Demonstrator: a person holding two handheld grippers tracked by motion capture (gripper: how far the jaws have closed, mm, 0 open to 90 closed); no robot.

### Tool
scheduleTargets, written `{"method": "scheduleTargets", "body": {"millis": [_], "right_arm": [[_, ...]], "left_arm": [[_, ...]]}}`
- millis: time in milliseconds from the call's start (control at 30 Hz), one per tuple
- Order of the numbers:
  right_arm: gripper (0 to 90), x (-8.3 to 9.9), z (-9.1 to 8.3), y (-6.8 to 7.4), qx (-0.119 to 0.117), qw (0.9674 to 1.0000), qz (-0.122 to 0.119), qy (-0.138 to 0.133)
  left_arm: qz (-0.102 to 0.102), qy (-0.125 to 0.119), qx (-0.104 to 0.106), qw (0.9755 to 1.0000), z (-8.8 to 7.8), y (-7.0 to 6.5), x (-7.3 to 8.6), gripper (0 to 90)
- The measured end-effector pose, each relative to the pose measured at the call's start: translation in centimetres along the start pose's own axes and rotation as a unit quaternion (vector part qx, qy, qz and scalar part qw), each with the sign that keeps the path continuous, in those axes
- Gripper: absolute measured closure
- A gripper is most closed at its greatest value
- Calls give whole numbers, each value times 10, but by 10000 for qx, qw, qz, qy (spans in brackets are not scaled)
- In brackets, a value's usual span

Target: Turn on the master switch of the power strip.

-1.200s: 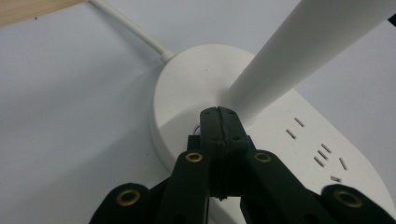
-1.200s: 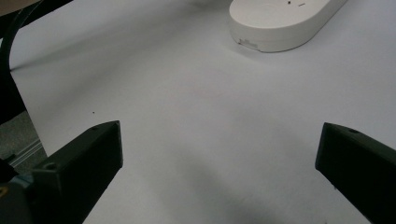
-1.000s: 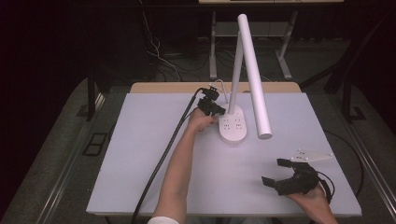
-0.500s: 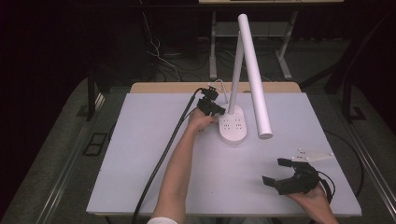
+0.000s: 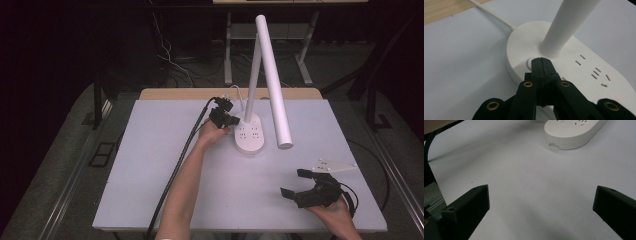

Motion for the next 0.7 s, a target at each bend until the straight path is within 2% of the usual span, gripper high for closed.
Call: {"method": "scheduleTargets", "body": {"millis": [233, 300, 333, 400, 467, 500, 533, 600, 667, 700], "right_arm": [[2, 0, 0, 0, 5, 10000, -4, 4], [2, 0, 0, 0, 10, 10000, -15, 6], [2, 0, 0, 0, 12, 10000, -18, 7], [2, 0, 0, -1, 14, 10000, -16, 7], [2, 0, 0, -1, 10, 10000, 3, 6], [2, 0, 0, -1, 13, 10000, -13, 0], [2, 1, 0, -1, 15, 10000, -7, 4], [2, 1, 0, -1, 16, 10000, -2, 3], [2, 1, -1, -2, 19, 10000, -6, -4], [2, 0, -1, -2, 17, 10000, -6, -10]], "left_arm": [[-13, -181, -37, 9998, -16, 6, 2, 900], [-157, -262, -20, 9995, -21, 7, 3, 899], [-25, -187, -8, 9998, -24, 9, 5, 899], [-70, -259, -24, 9996, -28, 9, 6, 898], [-8, -220, -10, 9998, -33, 10, 7, 898], [-91, -301, -4, 9995, -35, 9, 7, 897], [-40, -259, -20, 9997, -38, 10, 8, 884], [-146, -413, -19, 9990, -42, 9, 7, 864], [-154, -431, -24, 9990, -48, 10, 8, 839], [-381, -612, -29, 9974, -49, 7, 6, 821]]}}
Point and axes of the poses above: each handheld gripper's, and its own axes: z roughly forward along the jaws, x roughly out of its underside, y roughly to its left, the point moved 8 cm from there along z, roughly forward along the jaws, and after that the axes turned 3 degrees about z, right-handed, at the moved point
